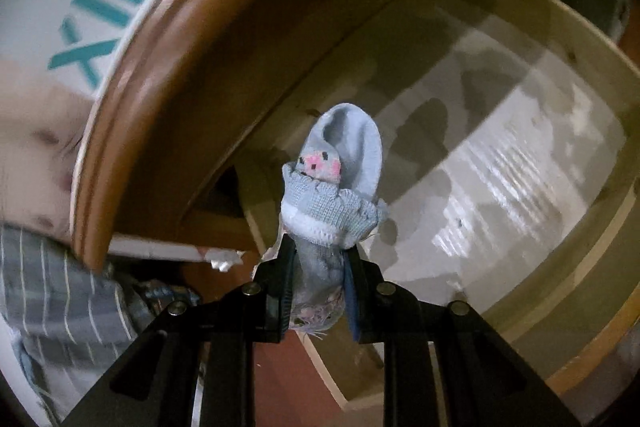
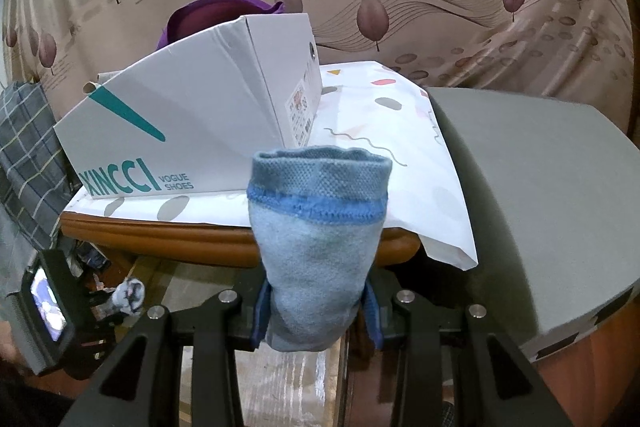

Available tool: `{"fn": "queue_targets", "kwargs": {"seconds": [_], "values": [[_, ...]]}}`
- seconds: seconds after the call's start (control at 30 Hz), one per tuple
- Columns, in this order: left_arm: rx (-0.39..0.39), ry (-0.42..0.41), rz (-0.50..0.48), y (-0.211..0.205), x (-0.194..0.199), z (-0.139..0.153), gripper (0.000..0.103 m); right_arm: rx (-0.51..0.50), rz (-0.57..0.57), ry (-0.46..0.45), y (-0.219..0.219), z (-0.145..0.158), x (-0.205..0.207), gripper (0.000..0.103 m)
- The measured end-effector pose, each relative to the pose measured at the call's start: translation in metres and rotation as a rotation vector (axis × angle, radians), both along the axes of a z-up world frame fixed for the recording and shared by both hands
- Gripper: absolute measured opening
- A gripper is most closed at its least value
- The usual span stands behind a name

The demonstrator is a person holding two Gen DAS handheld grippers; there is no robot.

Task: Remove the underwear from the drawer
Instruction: 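Lift the white floral sock out and carry it toward the shoe box with the left gripper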

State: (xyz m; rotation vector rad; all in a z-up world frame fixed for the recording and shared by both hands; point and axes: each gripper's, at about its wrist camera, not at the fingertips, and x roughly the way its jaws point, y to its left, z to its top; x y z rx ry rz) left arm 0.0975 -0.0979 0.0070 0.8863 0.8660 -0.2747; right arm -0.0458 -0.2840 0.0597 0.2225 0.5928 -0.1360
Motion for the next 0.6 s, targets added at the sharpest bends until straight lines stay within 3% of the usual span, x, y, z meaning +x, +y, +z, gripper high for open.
{"fn": "queue_targets", "kwargs": {"seconds": [0.43, 0.6], "values": [[-0.274, 0.007, 0.249, 0.038, -0.01, 0.021, 0.02, -0.007, -0.022, 0.005, 0.0, -0.001, -0.001, 0.038], [-0.323, -0.02, 0.277, 0.053, -0.017, 0.02, 0.02, -0.009, -0.024, 0.007, 0.0, -0.002, 0.0, 0.038]]}}
